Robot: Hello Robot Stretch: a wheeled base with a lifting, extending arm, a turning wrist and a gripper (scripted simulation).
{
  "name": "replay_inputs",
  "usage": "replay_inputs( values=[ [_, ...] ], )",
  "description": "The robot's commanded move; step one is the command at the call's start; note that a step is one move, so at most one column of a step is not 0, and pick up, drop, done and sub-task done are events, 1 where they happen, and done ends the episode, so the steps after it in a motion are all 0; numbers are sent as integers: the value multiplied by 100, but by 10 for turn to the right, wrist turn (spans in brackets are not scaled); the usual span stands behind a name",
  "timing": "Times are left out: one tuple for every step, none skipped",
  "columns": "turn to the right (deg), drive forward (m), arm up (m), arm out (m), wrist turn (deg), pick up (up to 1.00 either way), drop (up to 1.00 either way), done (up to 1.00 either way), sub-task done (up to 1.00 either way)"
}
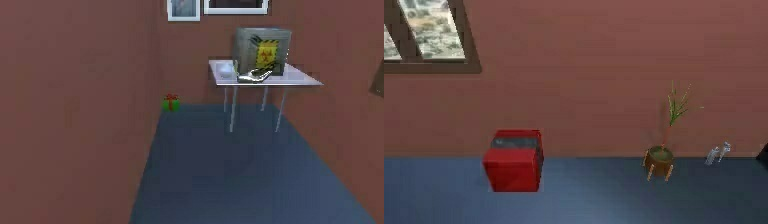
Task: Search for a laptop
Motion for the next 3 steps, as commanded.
replay_inputs(
  values=[
    [450, 0, 0, 0, 0, 0, 0, 0, 0],
    [360, 0, 0, 0, 0, 0, 0, 0, 0],
    [0, 15, 0, 0, 0, 0, 0, 0, 0]
  ],
)
